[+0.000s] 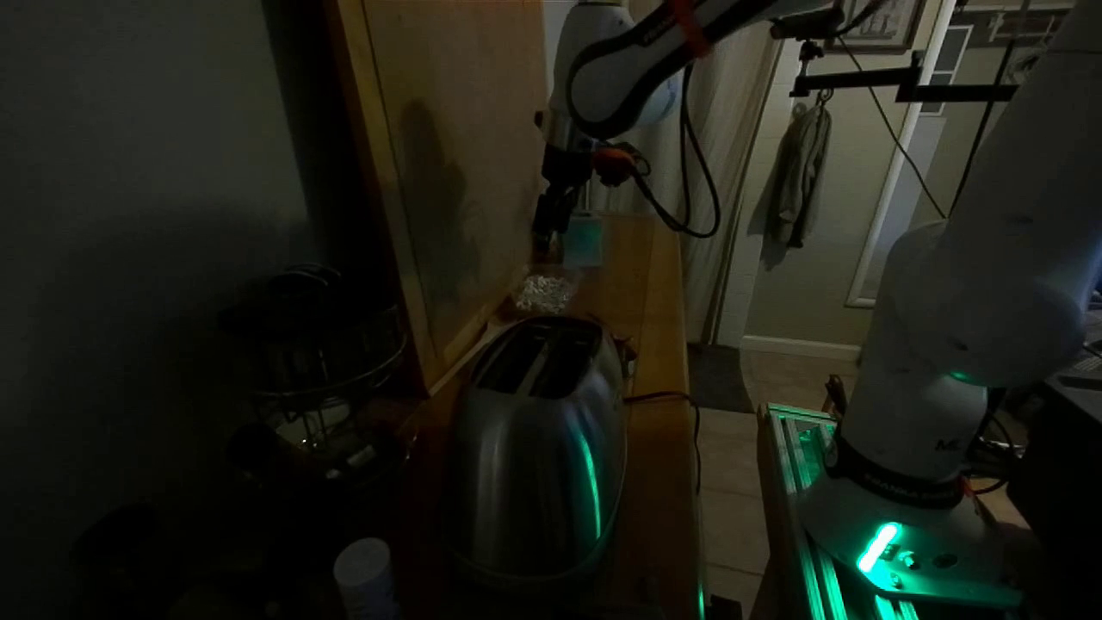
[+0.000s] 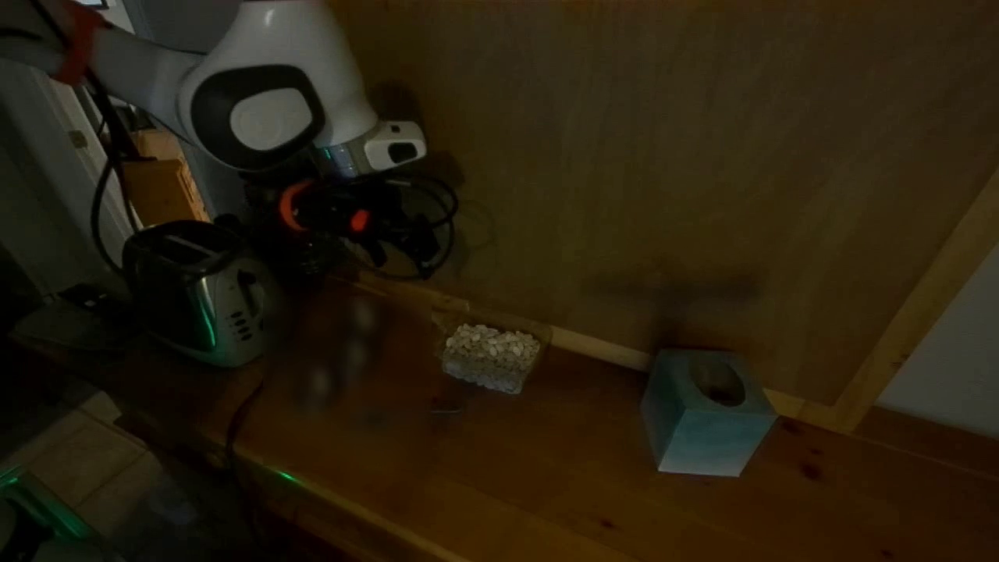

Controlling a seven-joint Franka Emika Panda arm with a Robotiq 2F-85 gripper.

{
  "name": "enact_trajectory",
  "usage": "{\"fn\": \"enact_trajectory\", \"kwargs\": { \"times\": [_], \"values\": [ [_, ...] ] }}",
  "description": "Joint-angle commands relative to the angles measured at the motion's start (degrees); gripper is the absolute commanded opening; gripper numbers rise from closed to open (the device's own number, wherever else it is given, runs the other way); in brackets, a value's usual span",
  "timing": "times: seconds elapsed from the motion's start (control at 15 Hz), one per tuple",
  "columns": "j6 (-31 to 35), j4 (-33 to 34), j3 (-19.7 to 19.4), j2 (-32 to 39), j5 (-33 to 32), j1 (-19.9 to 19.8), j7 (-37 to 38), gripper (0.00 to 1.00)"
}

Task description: Put the white object on the spoon then put it inside the silver object

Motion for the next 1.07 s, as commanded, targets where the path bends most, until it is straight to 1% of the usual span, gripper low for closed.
{"fn": "enact_trajectory", "kwargs": {
  "times": [0.0, 0.13, 0.33, 0.53, 0.6, 0.67, 0.73, 0.8, 0.87, 1.0],
  "values": [
    [2.0, 6.4, -0.7, 9.3, -2.6, -2.2, -0.1, 1.00],
    [2.6, 8.5, -1.4, 12.5, -1.7, -2.8, -1.8, 1.00],
    [2.3, 11.8, -1.8, 17.0, -1.7, -4.0, -2.3, 1.00],
    [1.8, 13.6, -2.0, 20.1, -1.8, -4.9, -2.4, 1.00],
    [2.0, 13.8, -2.1, 21.0, -2.0, -5.2, -2.4, 0.86],
    [1.9, 14.3, -2.1, 21.9, -2.0, -5.4, -2.5, 0.76],
    [1.7, 14.4, -2.1, 22.5, -1.7, -5.6, -2.6, 0.70],
    [2.1, 14.6, -2.1, 23.4, -1.8, -5.9, -2.7, 0.68],
    [2.3, 14.6, -2.1, 24.0, -1.5, -6.2, -2.7, 0.81],
    [2.3, 15.0, -1.8, 25.3, -0.6, -6.6, -2.7, 0.85]
  ]
}}
